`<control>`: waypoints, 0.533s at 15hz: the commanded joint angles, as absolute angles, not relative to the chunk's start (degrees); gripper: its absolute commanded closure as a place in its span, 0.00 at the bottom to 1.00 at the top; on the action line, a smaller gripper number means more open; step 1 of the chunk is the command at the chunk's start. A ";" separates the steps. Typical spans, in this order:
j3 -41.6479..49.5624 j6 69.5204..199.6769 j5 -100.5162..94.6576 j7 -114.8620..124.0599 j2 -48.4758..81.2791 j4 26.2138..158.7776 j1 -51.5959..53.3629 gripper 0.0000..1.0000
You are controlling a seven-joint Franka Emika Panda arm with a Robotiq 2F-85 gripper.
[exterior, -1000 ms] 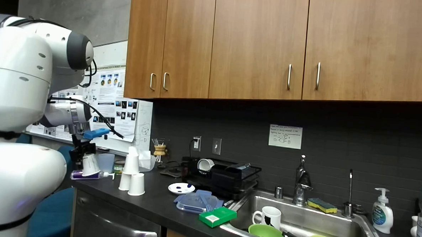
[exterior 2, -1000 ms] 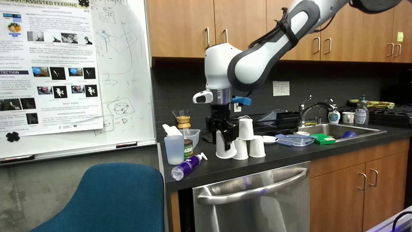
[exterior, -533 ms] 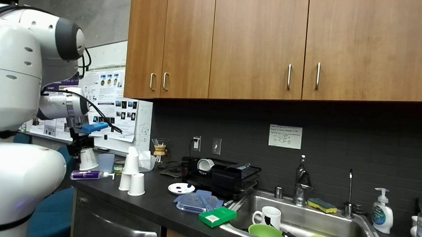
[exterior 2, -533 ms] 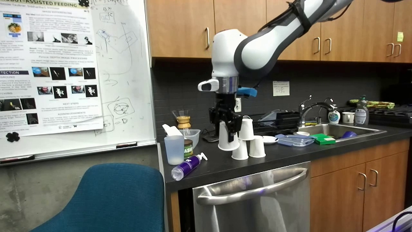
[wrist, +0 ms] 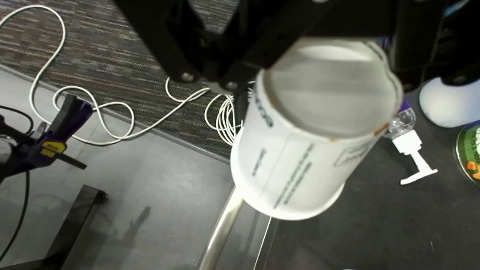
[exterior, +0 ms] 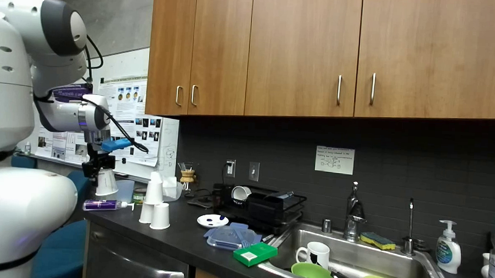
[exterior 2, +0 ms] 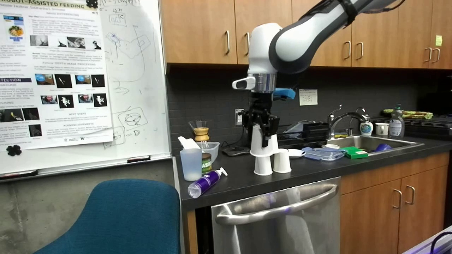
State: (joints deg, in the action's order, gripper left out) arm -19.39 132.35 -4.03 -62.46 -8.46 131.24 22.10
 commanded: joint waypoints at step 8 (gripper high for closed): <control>-16.85 128.49 -0.63 -63.29 -17.69 135.05 23.31 0.58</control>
